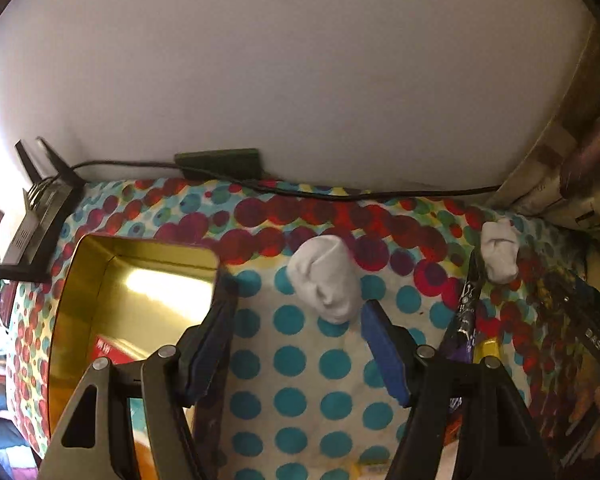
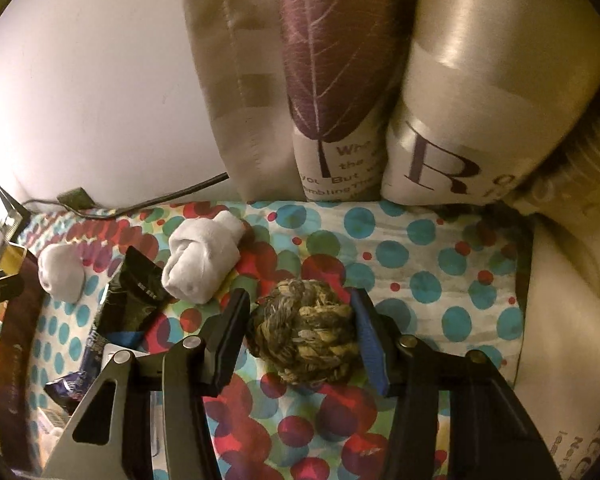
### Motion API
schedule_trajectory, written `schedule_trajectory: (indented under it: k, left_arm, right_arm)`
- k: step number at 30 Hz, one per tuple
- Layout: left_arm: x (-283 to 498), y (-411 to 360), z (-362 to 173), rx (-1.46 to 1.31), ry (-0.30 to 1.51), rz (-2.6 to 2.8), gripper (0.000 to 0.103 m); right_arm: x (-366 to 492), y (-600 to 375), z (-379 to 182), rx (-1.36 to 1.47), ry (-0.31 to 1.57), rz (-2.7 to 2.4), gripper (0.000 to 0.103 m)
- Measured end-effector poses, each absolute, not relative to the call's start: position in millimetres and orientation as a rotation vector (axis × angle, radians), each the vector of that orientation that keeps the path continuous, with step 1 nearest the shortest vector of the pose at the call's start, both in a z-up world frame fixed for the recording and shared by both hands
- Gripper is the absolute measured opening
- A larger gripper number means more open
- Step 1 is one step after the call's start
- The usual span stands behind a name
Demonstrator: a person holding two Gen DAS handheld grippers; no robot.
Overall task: Organize objects
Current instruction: 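Grasp the braided rope ball with the right tool while the left tool grasps a white sock ball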
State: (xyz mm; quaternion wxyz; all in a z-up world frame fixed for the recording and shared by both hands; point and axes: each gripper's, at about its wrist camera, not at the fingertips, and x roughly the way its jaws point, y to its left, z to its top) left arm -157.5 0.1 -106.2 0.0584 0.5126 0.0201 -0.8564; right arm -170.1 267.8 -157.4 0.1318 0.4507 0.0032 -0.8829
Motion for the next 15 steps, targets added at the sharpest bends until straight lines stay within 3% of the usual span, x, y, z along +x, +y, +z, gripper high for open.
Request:
schedule_trajectory:
  k: [11,15]
  left_arm:
    - [-198,9,-136,1.638,0.121,-2.505,0.069]
    - [-205,5,-146,1.677,0.227,-2.493,0.068]
  right_arm:
    - [-155,264,-144,1.271,-0.056,-2.506,0.049]
    - [-150,264,-138,1.258,-0.065,-2.491,0.049]
